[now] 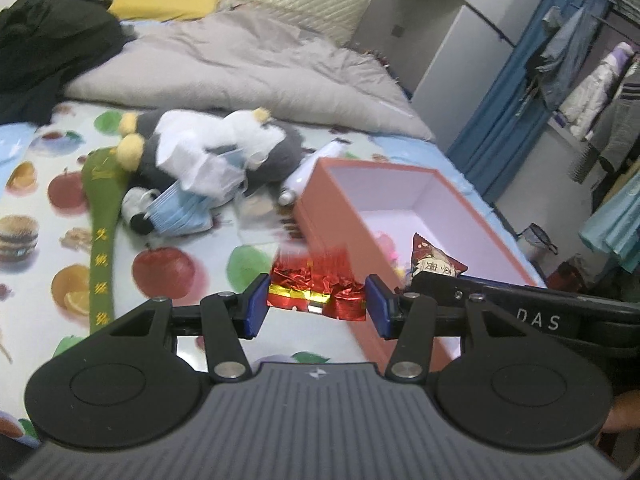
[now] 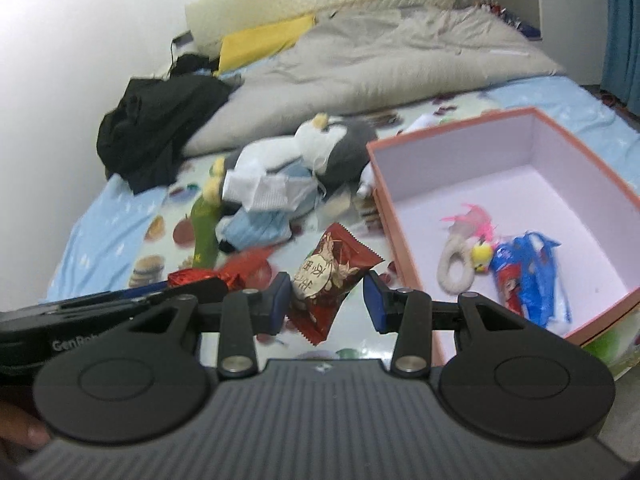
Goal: Organize soft objects
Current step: 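Lift and carry both packets with both tools over the pink box, then open the right tool releasing the snack packet while the left tool releases the candy packet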
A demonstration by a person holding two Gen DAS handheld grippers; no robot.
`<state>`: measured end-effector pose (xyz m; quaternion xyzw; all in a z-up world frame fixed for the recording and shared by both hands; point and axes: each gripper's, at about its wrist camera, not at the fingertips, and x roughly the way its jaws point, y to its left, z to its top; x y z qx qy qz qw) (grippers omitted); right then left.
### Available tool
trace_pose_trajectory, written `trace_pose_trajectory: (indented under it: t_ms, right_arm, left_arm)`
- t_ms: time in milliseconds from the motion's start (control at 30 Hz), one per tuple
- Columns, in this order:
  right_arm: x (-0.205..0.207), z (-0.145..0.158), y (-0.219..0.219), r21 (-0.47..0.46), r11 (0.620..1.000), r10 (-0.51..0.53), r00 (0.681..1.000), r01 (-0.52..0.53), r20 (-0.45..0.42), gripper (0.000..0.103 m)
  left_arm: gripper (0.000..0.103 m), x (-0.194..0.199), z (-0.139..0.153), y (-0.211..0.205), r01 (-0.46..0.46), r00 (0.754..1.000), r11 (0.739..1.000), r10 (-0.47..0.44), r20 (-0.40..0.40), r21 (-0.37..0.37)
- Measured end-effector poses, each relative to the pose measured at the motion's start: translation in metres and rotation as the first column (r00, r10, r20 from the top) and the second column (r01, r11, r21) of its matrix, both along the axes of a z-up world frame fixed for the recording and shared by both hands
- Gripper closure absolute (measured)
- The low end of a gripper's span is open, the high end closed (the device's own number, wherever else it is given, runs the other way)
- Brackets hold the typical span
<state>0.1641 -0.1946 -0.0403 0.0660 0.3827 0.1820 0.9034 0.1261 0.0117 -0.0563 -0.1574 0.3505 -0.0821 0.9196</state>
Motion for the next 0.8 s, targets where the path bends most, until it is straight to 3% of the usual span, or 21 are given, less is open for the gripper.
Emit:
trace_pose_trajectory:
  t_ms: [467,800]
  right_arm:
    - [-0.011,0.022,-0.055,-0.003,0.993,-0.117,0.991,0.117,0.067,0.060]
    - [0.011,0.007,-0.098,-0.011,0.980,-0.199,0.979,0.199,0.037,0.060]
  left_arm:
    - [0.046,0.020,0.020,-0.051,0.111,0.993,0.994,-0.111,0.036,0.014]
    - [0.046,0.067,0.020,-0.101,0.193,0.980,0.981,-0.193,0.038,0.014]
